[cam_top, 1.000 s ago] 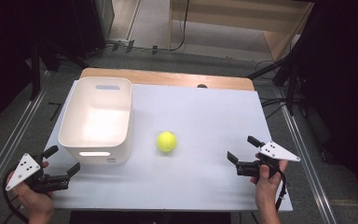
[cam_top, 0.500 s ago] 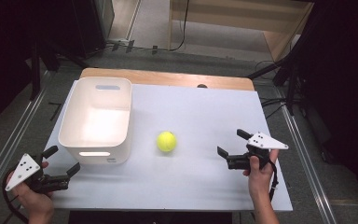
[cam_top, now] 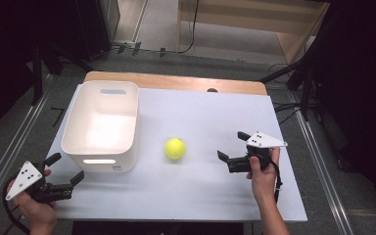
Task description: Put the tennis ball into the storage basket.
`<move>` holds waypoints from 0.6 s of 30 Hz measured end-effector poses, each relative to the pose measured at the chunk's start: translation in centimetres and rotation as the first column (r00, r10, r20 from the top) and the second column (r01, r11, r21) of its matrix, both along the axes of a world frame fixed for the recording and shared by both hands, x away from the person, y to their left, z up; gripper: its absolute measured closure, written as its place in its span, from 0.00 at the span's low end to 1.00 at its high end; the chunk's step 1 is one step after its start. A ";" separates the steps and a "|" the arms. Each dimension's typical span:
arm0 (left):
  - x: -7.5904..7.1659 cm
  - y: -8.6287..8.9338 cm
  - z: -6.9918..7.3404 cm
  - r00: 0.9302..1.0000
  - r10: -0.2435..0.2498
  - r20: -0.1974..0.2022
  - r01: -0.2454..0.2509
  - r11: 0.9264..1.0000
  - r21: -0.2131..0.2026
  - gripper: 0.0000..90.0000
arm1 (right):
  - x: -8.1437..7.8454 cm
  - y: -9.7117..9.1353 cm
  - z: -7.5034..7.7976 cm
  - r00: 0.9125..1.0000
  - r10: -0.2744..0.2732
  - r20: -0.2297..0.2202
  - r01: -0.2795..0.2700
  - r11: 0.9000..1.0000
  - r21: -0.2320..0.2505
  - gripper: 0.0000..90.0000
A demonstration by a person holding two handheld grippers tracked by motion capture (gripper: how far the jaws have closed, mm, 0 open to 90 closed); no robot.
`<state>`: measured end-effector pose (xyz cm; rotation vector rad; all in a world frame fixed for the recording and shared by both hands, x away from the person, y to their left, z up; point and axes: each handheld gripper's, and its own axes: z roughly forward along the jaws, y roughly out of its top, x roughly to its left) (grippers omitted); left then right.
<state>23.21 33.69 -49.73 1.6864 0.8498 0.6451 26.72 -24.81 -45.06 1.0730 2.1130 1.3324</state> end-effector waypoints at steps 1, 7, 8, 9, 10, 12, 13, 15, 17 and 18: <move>0.0 0.0 0.0 1.000 0.000 0.000 0.000 1.000 0.000 0.00 | 0.0 0.0 0.0 1.000 0.000 0.000 0.000 1.000 0.000 0.00; 0.0 0.0 0.0 1.000 -0.001 0.000 0.001 1.000 -0.001 0.00 | 0.7 1.0 -0.1 1.000 0.018 -0.026 -0.018 1.000 -0.020 0.00; 0.0 0.0 0.0 1.000 0.000 0.000 0.000 1.000 0.000 0.00 | 0.8 1.2 -0.2 0.999 0.018 -0.030 -0.018 1.000 -0.023 0.00; 0.0 0.0 0.0 1.000 0.000 0.000 0.000 1.000 0.000 0.00 | 0.9 1.3 -0.2 0.999 0.020 -0.031 -0.021 1.000 -0.022 0.00; 0.0 0.0 0.0 1.000 0.000 0.000 0.000 1.000 -0.001 0.00 | 0.9 1.4 -0.2 0.999 0.026 -0.036 -0.026 0.999 -0.024 0.00; 0.0 0.0 0.0 1.000 -0.001 0.000 0.001 1.000 -0.002 0.00 | 1.1 1.7 -0.3 0.999 0.028 -0.038 -0.029 0.999 -0.028 0.00; 0.0 0.0 0.0 1.000 -0.001 0.000 0.001 1.000 0.000 0.00 | 1.2 1.9 -0.3 0.999 0.033 -0.043 -0.034 0.999 -0.026 0.00; 0.0 0.0 0.0 1.000 -0.001 0.000 0.001 1.000 -0.001 0.00 | 1.4 2.2 -0.3 0.998 0.035 -0.049 -0.037 0.999 -0.030 0.00; 0.0 0.0 0.0 1.000 0.001 -0.002 -0.001 1.000 0.001 0.00 | 1.5 2.3 -0.3 0.998 0.040 -0.054 -0.041 0.999 -0.030 0.00; 0.0 0.0 0.0 1.000 0.001 -0.001 -0.001 1.000 0.002 0.00 | 1.5 2.5 -0.3 0.998 0.042 -0.055 -0.044 0.999 -0.031 0.00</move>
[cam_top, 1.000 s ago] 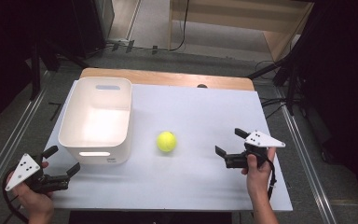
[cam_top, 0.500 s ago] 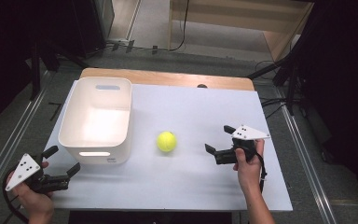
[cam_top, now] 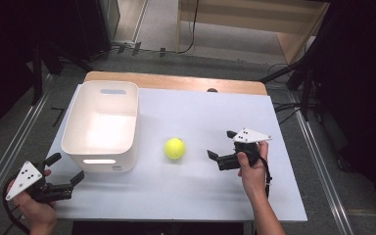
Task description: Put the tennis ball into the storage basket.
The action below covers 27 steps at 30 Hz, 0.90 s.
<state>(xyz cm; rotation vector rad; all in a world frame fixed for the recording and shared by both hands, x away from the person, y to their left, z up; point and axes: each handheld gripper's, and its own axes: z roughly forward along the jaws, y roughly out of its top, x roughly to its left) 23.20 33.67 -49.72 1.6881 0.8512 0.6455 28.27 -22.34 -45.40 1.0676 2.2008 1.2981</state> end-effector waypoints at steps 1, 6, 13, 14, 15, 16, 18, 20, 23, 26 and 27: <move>0.0 0.0 0.0 1.000 0.001 0.000 -0.001 1.000 0.000 0.00 | 0.2 0.3 0.0 1.000 0.006 -0.002 -0.006 1.000 -0.006 0.00; 0.0 0.0 0.0 1.000 0.000 0.000 0.000 1.000 -0.001 0.00 | 0.7 0.9 -0.1 1.000 0.022 -0.015 -0.022 1.000 -0.009 0.00; 0.0 0.0 0.0 1.000 -0.001 0.001 0.001 1.000 -0.001 0.00 | 1.3 1.9 0.0 0.998 0.057 -0.031 -0.058 0.998 -0.028 0.00; 0.0 0.0 0.0 1.000 -0.001 0.002 0.001 1.000 -0.003 0.00 | 1.3 2.1 0.1 0.997 0.062 -0.038 -0.063 0.998 -0.031 0.00; 0.0 0.0 0.0 1.000 -0.001 0.000 0.001 1.000 -0.001 0.00 | 1.4 2.2 0.1 0.997 0.064 -0.039 -0.065 0.997 -0.034 0.00; 0.0 0.0 0.0 1.000 -0.002 0.000 0.002 1.000 -0.002 0.00 | 1.5 2.4 0.2 0.997 0.071 -0.037 -0.072 0.997 -0.039 0.00; 0.0 0.0 0.0 1.000 -0.002 0.000 0.002 1.000 -0.002 0.00 | 1.6 2.7 0.2 0.996 0.077 -0.041 -0.078 0.996 -0.045 0.00; 0.0 0.0 0.0 1.000 -0.003 0.002 0.003 1.000 -0.004 0.00 | 1.7 3.0 0.1 0.995 0.083 -0.046 -0.085 0.995 -0.047 0.00; 0.0 0.0 0.0 1.000 -0.008 0.003 0.008 1.000 0.004 0.00 | 1.9 3.5 0.1 0.994 0.094 -0.052 -0.096 0.994 -0.054 0.00; 0.0 0.0 0.0 1.000 -0.006 0.001 0.006 1.000 -0.002 0.00 | 2.1 3.8 0.0 0.993 0.102 -0.056 -0.106 0.993 -0.060 0.00; 0.0 0.0 0.0 1.000 -0.005 0.002 0.005 1.000 -0.003 0.00 | 2.2 4.2 0.0 0.991 0.112 -0.067 -0.116 0.991 -0.063 0.00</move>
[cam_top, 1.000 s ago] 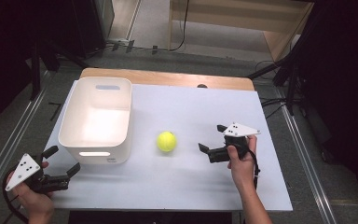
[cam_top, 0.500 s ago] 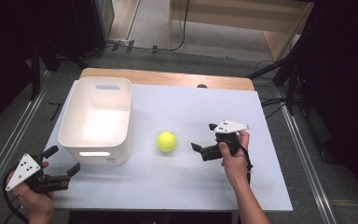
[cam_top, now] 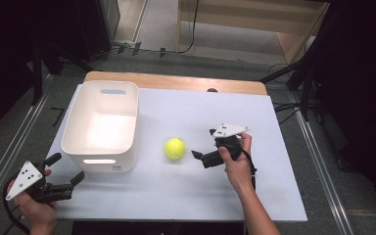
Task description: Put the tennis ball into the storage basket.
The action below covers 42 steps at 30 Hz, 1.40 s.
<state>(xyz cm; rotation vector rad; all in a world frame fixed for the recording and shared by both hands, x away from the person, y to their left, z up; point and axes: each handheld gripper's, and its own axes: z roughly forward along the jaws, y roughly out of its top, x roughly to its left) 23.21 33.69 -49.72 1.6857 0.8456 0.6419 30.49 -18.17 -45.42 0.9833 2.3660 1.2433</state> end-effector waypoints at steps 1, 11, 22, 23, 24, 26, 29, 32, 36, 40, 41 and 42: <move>0.0 0.0 0.0 1.000 0.000 0.000 0.000 1.000 0.000 0.00 | 0.0 0.0 0.0 1.000 0.000 0.000 0.000 1.000 0.000 0.00; 0.0 0.0 0.0 1.000 -0.001 0.002 0.001 1.000 -0.002 0.00 | 0.8 1.9 -0.1 0.997 0.054 -0.050 -0.056 0.998 -0.028 0.00; 0.0 0.1 0.0 1.000 -0.005 0.001 0.005 1.000 -0.002 0.00 | 1.7 3.1 -0.5 0.991 0.094 -0.095 -0.098 0.994 -0.045 0.00; 0.0 0.1 0.0 1.000 -0.004 0.000 0.004 1.000 -0.003 0.00 | 1.7 3.3 -0.5 0.990 0.098 -0.098 -0.103 0.994 -0.042 0.00; 0.0 0.1 0.0 1.000 -0.004 0.002 0.004 1.000 -0.002 0.00 | 1.7 3.4 -0.5 0.990 0.099 -0.101 -0.104 0.994 -0.045 0.00; 0.0 0.1 0.0 1.000 -0.003 0.002 0.003 1.000 -0.002 0.00 | 1.8 3.6 -0.5 0.989 0.105 -0.106 -0.111 0.992 -0.052 0.00; 0.0 0.1 0.0 1.000 -0.005 0.001 0.005 1.000 -0.003 0.00 | 1.9 3.9 -0.6 0.988 0.105 -0.111 -0.112 0.992 -0.057 0.00; 0.0 0.1 0.0 1.000 -0.004 0.002 0.004 1.000 -0.004 0.00 | 2.0 4.2 -0.6 0.986 0.112 -0.120 -0.120 0.991 -0.065 0.00; 0.0 0.0 0.0 1.000 -0.004 0.001 0.004 1.000 -0.004 0.00 | 2.2 4.7 -0.7 0.984 0.124 -0.128 -0.134 0.988 -0.073 0.00; 0.0 0.1 0.0 1.000 -0.005 0.002 0.005 1.000 -0.003 0.00 | 2.4 5.2 -0.7 0.982 0.129 -0.139 -0.142 0.986 -0.085 0.00; 0.0 0.1 0.0 1.000 -0.005 0.002 0.005 1.000 -0.002 0.00 | 2.4 5.2 -0.7 0.982 0.129 -0.139 -0.142 0.986 -0.085 0.00; 0.0 0.1 0.0 1.000 -0.006 0.000 0.006 1.000 -0.003 0.00 | 2.5 5.4 -0.7 0.981 0.133 -0.145 -0.147 0.985 -0.092 0.00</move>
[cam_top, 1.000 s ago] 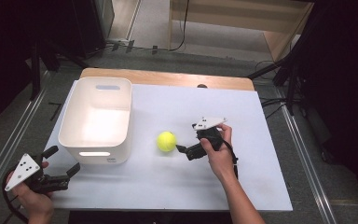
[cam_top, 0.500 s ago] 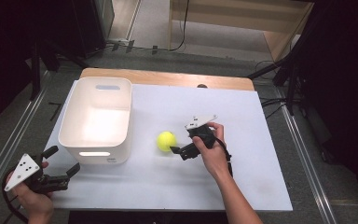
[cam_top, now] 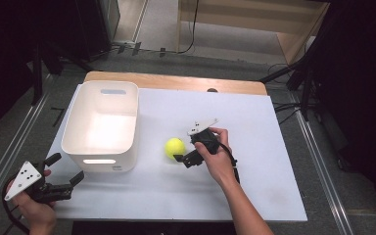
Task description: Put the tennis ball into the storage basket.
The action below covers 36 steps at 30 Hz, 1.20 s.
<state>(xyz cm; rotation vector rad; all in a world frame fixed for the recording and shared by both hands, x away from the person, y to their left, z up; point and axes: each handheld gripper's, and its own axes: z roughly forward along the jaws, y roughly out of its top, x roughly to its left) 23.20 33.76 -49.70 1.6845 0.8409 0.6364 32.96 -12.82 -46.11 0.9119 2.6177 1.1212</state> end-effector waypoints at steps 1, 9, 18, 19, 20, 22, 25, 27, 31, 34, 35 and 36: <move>0.0 0.0 0.0 1.000 0.000 0.000 0.000 1.000 0.000 0.00 | 0.1 0.1 0.0 1.000 0.008 -0.002 -0.008 1.000 0.001 0.00; 0.0 0.0 0.0 1.000 -0.001 0.000 0.001 1.000 0.000 0.00 | 0.4 0.8 -0.4 1.000 0.016 -0.023 -0.017 1.000 -0.024 0.00; 0.0 0.0 0.0 1.000 -0.002 0.001 0.002 1.000 -0.001 0.00 | 0.9 1.8 -1.1 0.999 0.008 -0.045 -0.010 0.999 -0.051 0.00; 0.0 0.0 0.0 1.000 -0.002 0.001 0.002 1.000 -0.001 0.00 | 0.9 1.8 -1.1 0.999 0.008 -0.045 -0.010 0.999 -0.051 0.00; 0.0 0.0 0.0 1.000 -0.003 0.000 0.003 1.000 -0.002 0.00 | 1.1 1.9 -1.1 0.999 0.006 -0.049 -0.009 0.999 -0.049 0.00; 0.0 0.0 0.0 1.000 -0.002 0.000 0.002 1.000 -0.001 0.00 | 1.2 2.1 -1.3 0.998 0.013 -0.057 -0.015 0.999 -0.050 0.00; 0.0 0.0 0.0 1.000 -0.003 -0.001 0.003 1.000 0.000 0.00 | 1.3 2.2 -1.4 0.998 0.016 -0.061 -0.019 0.998 -0.056 0.00; 0.0 0.0 0.0 1.000 -0.003 0.001 0.003 1.000 0.000 0.00 | 1.4 2.4 -1.6 0.998 0.017 -0.068 -0.022 0.998 -0.066 0.00; 0.0 0.0 0.0 1.000 -0.003 0.000 0.003 1.000 -0.001 0.00 | 1.5 2.6 -1.8 0.997 0.015 -0.078 -0.020 0.997 -0.068 0.00; 0.0 0.0 0.0 1.000 -0.003 0.000 0.003 1.000 -0.002 0.00 | 1.5 2.8 -1.9 0.996 0.022 -0.084 -0.028 0.997 -0.077 0.00; 0.0 0.0 0.0 1.000 -0.003 0.000 0.003 1.000 0.000 0.00 | 1.5 2.9 -2.0 0.997 0.021 -0.081 -0.028 0.997 -0.078 0.00; 0.0 0.0 0.0 1.000 -0.002 0.001 0.002 1.000 0.001 0.00 | 1.6 3.0 -2.1 0.996 0.020 -0.083 -0.027 0.996 -0.087 0.00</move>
